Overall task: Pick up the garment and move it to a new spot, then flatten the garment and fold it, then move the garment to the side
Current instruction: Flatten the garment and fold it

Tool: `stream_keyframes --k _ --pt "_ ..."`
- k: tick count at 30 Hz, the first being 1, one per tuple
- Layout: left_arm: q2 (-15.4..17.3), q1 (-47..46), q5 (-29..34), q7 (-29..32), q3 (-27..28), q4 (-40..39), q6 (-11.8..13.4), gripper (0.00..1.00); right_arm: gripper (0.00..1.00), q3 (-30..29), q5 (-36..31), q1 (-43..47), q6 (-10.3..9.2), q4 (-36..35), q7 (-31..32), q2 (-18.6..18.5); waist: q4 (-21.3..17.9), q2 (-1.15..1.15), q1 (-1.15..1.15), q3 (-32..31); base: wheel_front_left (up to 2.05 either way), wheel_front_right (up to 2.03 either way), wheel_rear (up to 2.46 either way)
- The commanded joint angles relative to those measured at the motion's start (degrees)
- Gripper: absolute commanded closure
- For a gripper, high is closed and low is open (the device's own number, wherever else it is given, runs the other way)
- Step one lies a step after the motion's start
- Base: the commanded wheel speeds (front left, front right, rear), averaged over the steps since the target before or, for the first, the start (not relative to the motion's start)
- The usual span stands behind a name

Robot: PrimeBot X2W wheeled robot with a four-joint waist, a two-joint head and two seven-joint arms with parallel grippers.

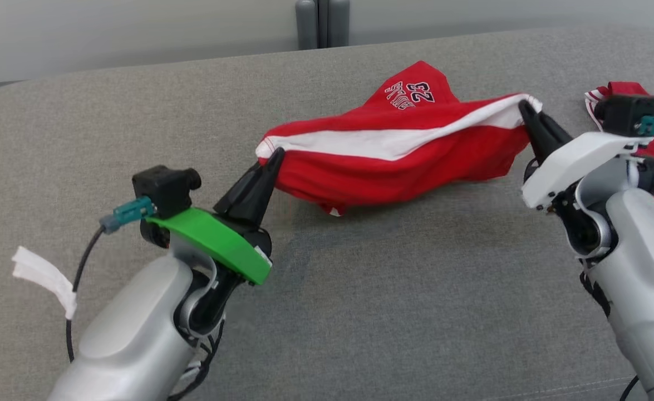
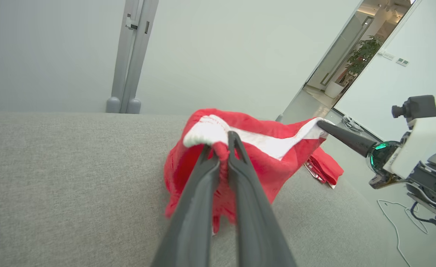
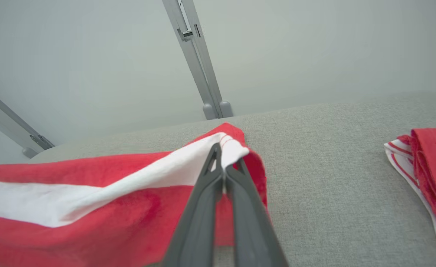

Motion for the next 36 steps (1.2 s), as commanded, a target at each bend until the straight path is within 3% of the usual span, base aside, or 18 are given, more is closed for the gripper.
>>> stream_keyframes --k 1,5,9,12,17,23,27,31,36 --pt "0.76 -2.64 -0.74 1.61 0.42 -1.28 -0.12 1.0 1.0 -1.01 0.59 -1.27 -0.05 -2.25 0.88 -0.32 -0.35 0.0 0.0 2.21 0.0 0.0 0.0" --pt "2.01 -10.27 -0.52 5.91 0.85 -1.61 -0.11 1.0 1.0 -2.6 0.88 -7.58 -0.05 -5.24 2.99 0.16 -1.55 0.0 0.0 7.39 0.0 0.0 0.0" --pt "2.15 -20.41 0.87 7.44 1.9 2.28 -0.11 1.0 1.0 -3.15 -2.37 -18.21 -0.06 -2.83 1.14 0.8 -3.06 0.0 0.0 12.95 0.0 0.0 0.0" --pt "1.57 -28.2 2.01 5.56 3.68 6.37 -0.11 1.0 1.0 -3.4 -5.65 -27.29 -0.04 0.9 -2.31 2.03 -4.42 0.0 0.0 16.4 0.0 0.0 0.0" --pt "1.8 -40.43 9.22 -0.4 4.23 12.85 0.01 1.0 1.0 -2.21 -10.66 -40.8 -0.05 4.75 -12.41 4.2 -6.15 0.0 0.0 20.42 0.0 0.0 0.0" --pt "0.26 -48.73 14.68 -3.36 9.66 11.7 0.22 1.0 1.0 -4.58 -15.67 -49.95 -0.05 1.63 -17.25 4.16 -6.39 0.0 0.0 23.25 0.0 0.0 0.0" --pt "-2.29 -43.24 19.15 -3.19 13.33 6.78 -0.05 1.0 1.0 -4.89 -18.79 -44.75 -0.04 -5.65 -17.2 3.15 -4.93 0.0 0.0 24.17 0.0 0.0 0.0" --pt "-2.35 -35.53 20.0 -3.22 10.88 4.4 -0.07 1.0 1.0 0.93 -17.45 -37.19 -0.06 -4.02 -17.25 0.01 -3.76 0.0 0.0 22.85 0.0 0.0 0.0" --pt "-1.53 -23.03 19.72 -3.23 8.79 2.01 -0.09 1.0 1.0 6.42 -10.69 -24.35 -0.06 -2.6 -15.42 -3.95 -2.68 0.0 0.0 19.58 0.0 0.0 0.0"
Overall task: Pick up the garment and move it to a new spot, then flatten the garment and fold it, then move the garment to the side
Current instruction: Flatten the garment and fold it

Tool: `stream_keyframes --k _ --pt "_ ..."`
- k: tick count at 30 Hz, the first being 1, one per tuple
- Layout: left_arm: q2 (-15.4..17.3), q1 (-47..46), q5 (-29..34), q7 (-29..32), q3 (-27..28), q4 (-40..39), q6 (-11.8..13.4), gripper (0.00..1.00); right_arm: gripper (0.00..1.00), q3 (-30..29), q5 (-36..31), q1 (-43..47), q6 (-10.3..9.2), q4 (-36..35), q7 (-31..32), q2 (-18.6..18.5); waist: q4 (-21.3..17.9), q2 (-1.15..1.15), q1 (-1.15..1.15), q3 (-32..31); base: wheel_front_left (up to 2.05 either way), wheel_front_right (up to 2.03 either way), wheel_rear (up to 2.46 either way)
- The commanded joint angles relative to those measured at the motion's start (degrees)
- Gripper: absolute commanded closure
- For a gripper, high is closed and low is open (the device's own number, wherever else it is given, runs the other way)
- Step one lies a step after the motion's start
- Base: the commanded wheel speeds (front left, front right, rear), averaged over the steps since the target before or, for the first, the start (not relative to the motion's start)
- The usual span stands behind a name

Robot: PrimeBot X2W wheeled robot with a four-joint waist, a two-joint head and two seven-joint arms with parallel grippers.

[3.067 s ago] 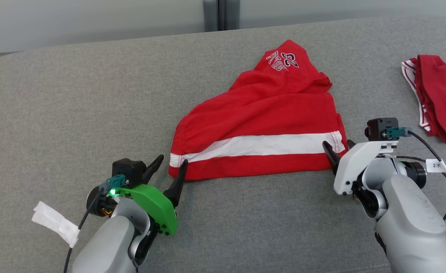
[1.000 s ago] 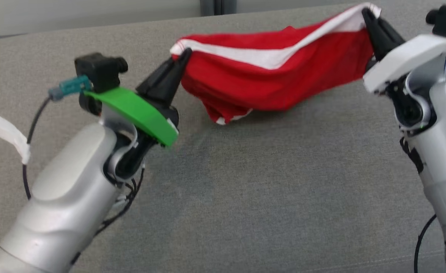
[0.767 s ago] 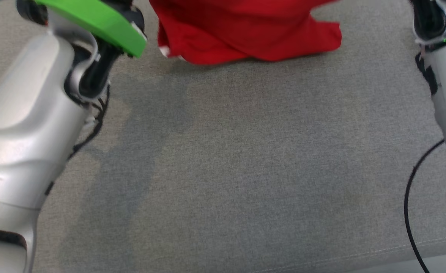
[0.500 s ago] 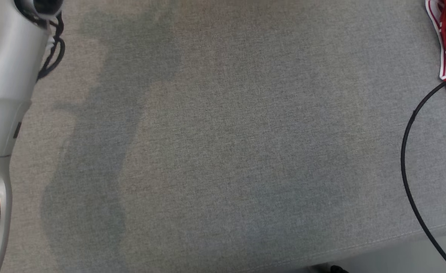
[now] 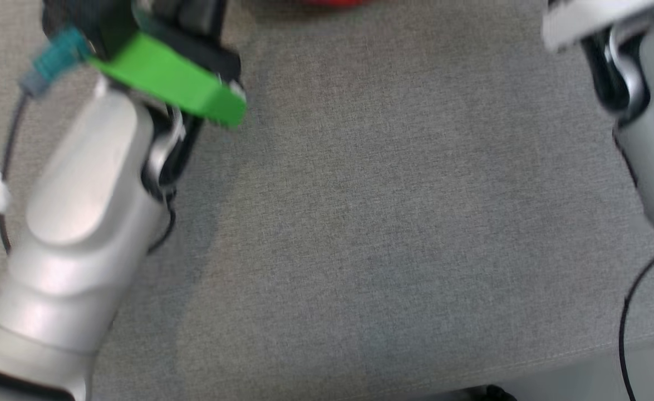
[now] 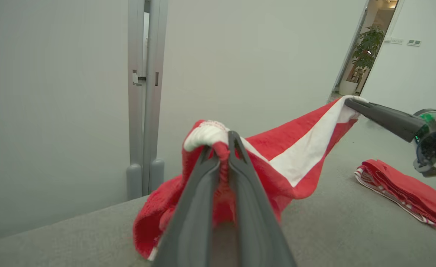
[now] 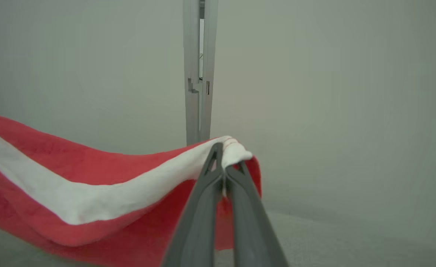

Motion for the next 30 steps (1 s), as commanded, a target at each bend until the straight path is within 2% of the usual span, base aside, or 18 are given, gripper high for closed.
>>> stream_keyframes --k 1,5,8,14,18,22,30 --pt "0.87 3.25 -0.14 0.01 -0.25 -0.99 -0.1 1.0 1.0 0.05 2.18 3.11 -0.07 -1.0 0.51 -1.4 1.15 0.0 0.0 -2.91 0.0 0.0 0.0" --pt "2.33 12.6 1.09 0.02 -1.85 -3.89 -0.1 1.0 1.0 0.3 6.95 13.68 -0.07 -5.29 4.07 -5.22 1.38 0.0 0.0 -6.85 0.0 0.0 0.0" --pt "3.8 19.24 1.84 0.02 -3.82 -5.91 -0.11 1.0 1.0 -1.32 10.06 22.43 -0.07 -10.06 9.14 -7.83 1.29 0.0 0.0 -10.39 0.0 0.0 0.0" --pt "6.63 29.89 1.89 0.01 -7.26 -8.8 -0.1 1.0 1.0 -7.78 14.17 40.08 -0.07 -22.04 19.69 -9.61 0.34 0.0 0.0 -16.74 0.0 0.0 0.0" --pt "8.26 35.98 1.18 0.0 -8.48 -10.8 -0.1 1.0 1.0 -13.89 14.21 51.04 -0.07 -29.26 28.25 -7.78 -0.26 0.0 0.0 -19.61 0.0 0.0 0.0" --pt "9.82 40.95 0.6 0.0 -9.69 -11.53 -0.1 1.0 1.0 -19.99 12.33 60.84 -0.08 -35.8 38.04 -4.4 -0.32 0.0 0.0 -21.34 0.0 0.0 0.0" --pt "13.01 48.44 -1.82 1.6 -14.51 -12.26 -0.11 1.0 1.0 -28.84 9.47 73.8 -0.08 -49.15 55.67 6.37 0.49 0.0 0.0 -22.88 0.0 0.0 0.0"
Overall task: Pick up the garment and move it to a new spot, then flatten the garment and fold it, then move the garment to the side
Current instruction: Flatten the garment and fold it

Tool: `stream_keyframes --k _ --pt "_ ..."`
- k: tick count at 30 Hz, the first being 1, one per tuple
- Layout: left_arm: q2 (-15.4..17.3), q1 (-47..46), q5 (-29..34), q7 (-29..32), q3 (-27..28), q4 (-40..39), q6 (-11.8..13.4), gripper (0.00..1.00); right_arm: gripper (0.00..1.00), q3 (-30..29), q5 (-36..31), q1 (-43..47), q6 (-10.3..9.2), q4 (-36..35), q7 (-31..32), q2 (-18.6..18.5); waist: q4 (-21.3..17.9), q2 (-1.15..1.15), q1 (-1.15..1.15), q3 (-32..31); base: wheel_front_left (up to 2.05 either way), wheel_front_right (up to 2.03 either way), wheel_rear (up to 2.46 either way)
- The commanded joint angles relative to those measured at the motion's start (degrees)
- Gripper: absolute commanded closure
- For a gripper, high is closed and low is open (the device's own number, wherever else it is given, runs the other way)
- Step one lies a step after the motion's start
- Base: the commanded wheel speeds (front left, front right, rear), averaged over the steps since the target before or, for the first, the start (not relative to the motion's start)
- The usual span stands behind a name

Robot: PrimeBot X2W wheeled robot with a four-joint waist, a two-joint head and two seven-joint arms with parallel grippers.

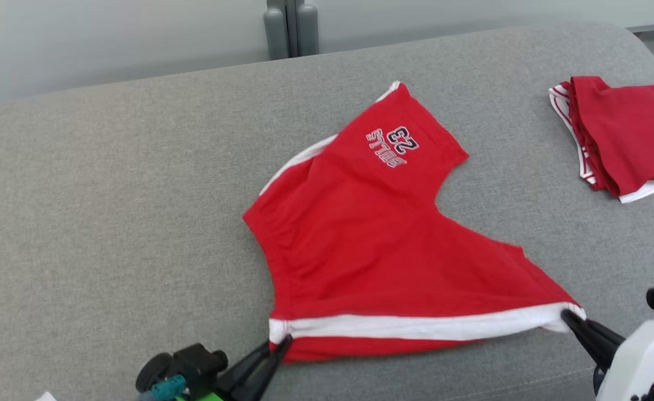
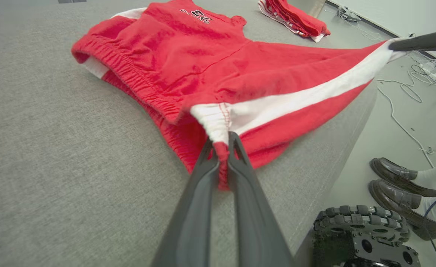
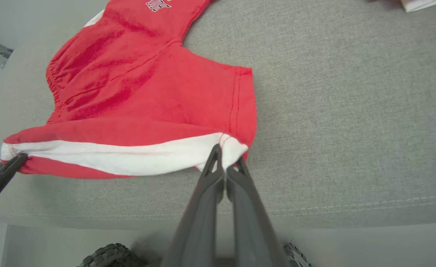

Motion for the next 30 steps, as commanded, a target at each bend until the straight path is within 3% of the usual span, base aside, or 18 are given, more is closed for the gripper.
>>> stream_keyframes --k 1,5,10,23,30 --pt "0.65 1.02 -0.91 0.69 -0.66 -0.66 -0.1 1.0 1.0 -1.08 -0.99 1.35 -0.07 -1.79 1.83 1.1 0.78 0.0 0.0 -0.43 0.0 0.0 0.0" --pt "0.03 0.61 -2.14 0.32 -1.23 -2.18 -0.1 1.0 1.0 -3.11 -3.87 0.55 -0.06 -5.92 3.2 2.49 2.03 0.0 0.0 -0.51 0.0 0.0 0.0" --pt "-3.11 -3.97 -0.57 -0.61 -0.4 0.44 0.03 1.0 1.0 -1.76 -5.86 -6.69 -0.05 -2.83 0.55 0.15 2.83 0.0 0.0 0.12 0.0 0.0 0.0" --pt "-12.35 -18.35 -3.63 0.52 4.88 11.56 2.49 1.0 1.0 10.5 -6.04 -36.43 -0.05 21.83 -10.87 -8.7 6.38 0.0 0.0 7.33 0.0 0.0 0.0" --pt "-16.14 -23.59 -4.57 0.91 6.4 16.81 4.02 1.0 1.0 16.63 -6.07 -49.2 -0.05 34.84 -17.29 -10.31 9.89 0.0 0.0 10.96 0.0 0.0 0.0"
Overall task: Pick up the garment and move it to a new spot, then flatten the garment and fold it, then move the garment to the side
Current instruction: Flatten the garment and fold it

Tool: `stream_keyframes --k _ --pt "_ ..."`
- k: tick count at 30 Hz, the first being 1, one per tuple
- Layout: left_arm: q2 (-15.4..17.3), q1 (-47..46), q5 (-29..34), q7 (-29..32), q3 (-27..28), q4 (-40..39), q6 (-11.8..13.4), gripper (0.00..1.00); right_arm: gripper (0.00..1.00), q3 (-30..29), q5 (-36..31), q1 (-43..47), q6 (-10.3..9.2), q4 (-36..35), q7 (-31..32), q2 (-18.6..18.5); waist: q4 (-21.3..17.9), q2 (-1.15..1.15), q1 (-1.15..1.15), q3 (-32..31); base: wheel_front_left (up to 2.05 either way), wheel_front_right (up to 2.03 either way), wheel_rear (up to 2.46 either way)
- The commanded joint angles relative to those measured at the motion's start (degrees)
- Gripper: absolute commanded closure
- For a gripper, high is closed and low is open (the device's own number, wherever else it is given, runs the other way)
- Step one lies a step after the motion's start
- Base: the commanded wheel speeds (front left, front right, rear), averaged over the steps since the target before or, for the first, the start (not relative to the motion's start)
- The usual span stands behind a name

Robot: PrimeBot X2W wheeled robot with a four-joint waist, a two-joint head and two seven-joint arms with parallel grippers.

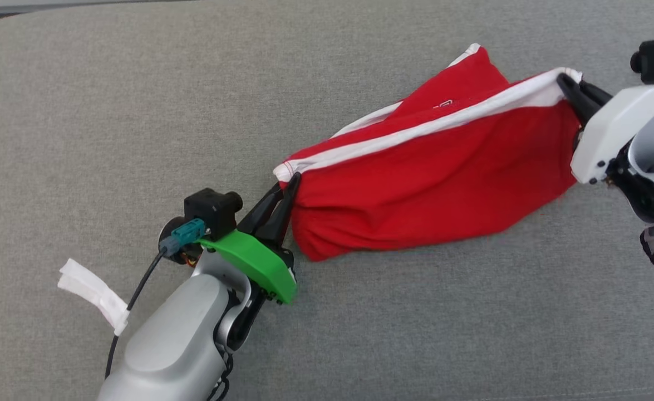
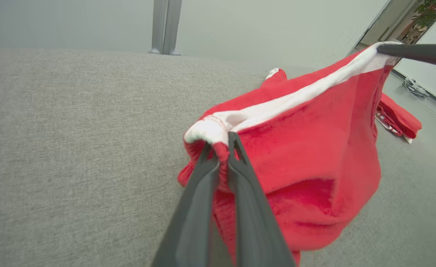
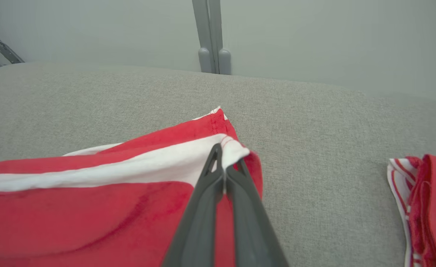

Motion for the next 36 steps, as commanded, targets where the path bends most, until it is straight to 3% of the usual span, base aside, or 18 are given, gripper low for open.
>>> stream_keyframes --k 1,9,11,13,15,16,17,18,19,25,36 --pt "-0.5 -1.73 -0.15 0.1 0.45 0.64 0.34 1.0 1.0 0.71 0.0 -2.46 -0.02 1.71 -1.41 -0.15 2.68 0.0 0.0 2.66 0.0 0.0 0.0" --pt "-3.8 -5.05 -0.85 0.2 0.47 4.02 0.88 1.0 1.0 5.6 -1.84 -12.42 -0.02 13.83 -6.08 -0.02 5.24 0.0 0.0 4.86 0.0 0.0 0.0" --pt "-4.43 -5.44 -1.15 0.17 0.13 4.58 0.35 0.86 1.0 6.21 -2.03 -13.99 -0.02 16.41 -6.94 0.39 5.65 0.0 0.0 5.08 0.0 0.0 0.0" --pt "-4.82 -5.84 -1.33 0.03 -0.07 4.96 0.06 0.87 1.0 6.95 -2.28 -15.24 -0.02 18.64 -7.91 0.53 5.92 0.0 0.0 5.18 0.0 0.0 0.0" --pt "-5.24 -6.27 -1.25 -0.2 -0.29 5.35 -0.04 0.76 1.0 7.51 -2.2 -16.23 -0.02 20.67 -8.86 0.71 6.05 0.0 0.0 5.31 0.0 0.0 0.0" --pt "-5.47 -6.41 -1.38 -0.26 -0.39 5.6 -0.19 0.56 1.0 7.72 -2.16 -16.67 -0.02 21.78 -9.46 0.83 6.1 0.0 0.0 5.34 0.0 0.0 0.0" --pt "-5.66 -6.56 -1.45 -0.23 -0.51 5.79 -0.31 0.51 0.82 7.93 -2.19 -16.99 -0.02 22.57 -9.89 0.99 6.15 0.0 0.0 5.34 0.0 0.0 0.0" --pt "-5.78 -6.73 -1.48 -0.3 -0.63 5.95 -0.49 0.32 0.1 8.08 -2.19 -17.31 -0.02 23.33 -10.38 1.13 6.2 0.0 0.0 5.34 0.0 0.0 0.0" --pt "-5.89 -6.85 -1.59 -0.4 -0.7 6.15 -0.5 0.0 0.0 8.2 -2.0 -17.69 -0.02 24.14 -10.92 1.31 6.25 0.0 0.0 5.31 0.0 0.0 0.0" --pt "-5.84 -6.94 -1.92 -1.1 -0.42 6.77 -1.15 0.0 0.0 9.83 -0.22 -18.56 -0.02 27.09 -13.68 1.64 6.39 0.0 0.0 4.12 0.0 0.0 0.0" --pt "-1.87 -1.86 -2.04 -1.64 -0.59 5.21 -1.4 0.0 0.0 11.42 4.46 -14.74 -0.02 29.68 -16.2 -0.37 6.19 0.0 0.0 -1.36 0.0 0.0 0.0"
